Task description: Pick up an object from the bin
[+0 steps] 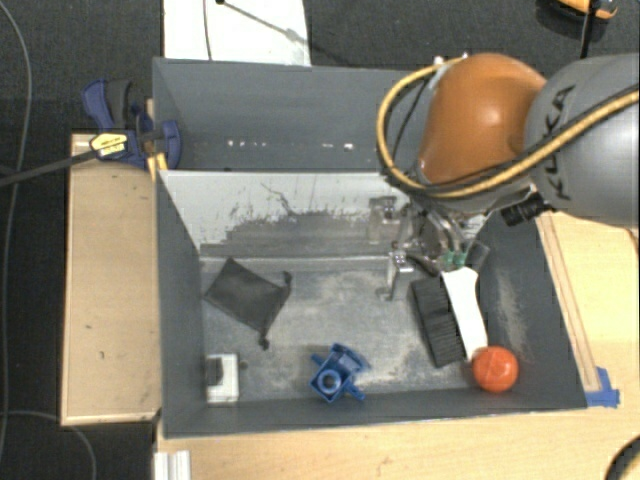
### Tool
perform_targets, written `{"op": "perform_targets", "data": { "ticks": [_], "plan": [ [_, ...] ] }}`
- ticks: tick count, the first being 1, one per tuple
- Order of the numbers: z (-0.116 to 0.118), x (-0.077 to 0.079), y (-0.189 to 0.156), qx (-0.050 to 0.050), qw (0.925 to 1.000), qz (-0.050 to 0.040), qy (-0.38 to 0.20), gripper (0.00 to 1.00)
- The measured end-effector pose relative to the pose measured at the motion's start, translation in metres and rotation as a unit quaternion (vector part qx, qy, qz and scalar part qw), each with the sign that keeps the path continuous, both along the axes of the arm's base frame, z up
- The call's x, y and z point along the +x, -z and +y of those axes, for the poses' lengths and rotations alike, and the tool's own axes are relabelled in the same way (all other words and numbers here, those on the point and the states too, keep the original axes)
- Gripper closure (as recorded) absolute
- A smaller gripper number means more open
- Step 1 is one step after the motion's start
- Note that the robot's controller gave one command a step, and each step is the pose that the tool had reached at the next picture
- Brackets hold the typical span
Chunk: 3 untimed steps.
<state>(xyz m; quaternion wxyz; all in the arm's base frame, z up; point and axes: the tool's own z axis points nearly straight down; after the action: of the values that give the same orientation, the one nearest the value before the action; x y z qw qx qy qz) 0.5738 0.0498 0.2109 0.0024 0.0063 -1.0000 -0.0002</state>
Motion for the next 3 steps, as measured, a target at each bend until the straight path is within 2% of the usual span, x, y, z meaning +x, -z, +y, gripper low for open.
{"op": "perform_targets", "data": {
  "ticks": [1, 2, 3],
  "plan": [
    [0.0, 0.001, -0.005, 0.0, 1.0, -0.0042, 0.001, 0.0],
    [0.036, -0.018, 0.044, 0.0, 0.9986, -0.0044, -0.052, 0.0],
    [0.077, -0.029, 0.053, 0.001, 0.9788, -0.0041, -0.205, 0.0]
  ]
}}
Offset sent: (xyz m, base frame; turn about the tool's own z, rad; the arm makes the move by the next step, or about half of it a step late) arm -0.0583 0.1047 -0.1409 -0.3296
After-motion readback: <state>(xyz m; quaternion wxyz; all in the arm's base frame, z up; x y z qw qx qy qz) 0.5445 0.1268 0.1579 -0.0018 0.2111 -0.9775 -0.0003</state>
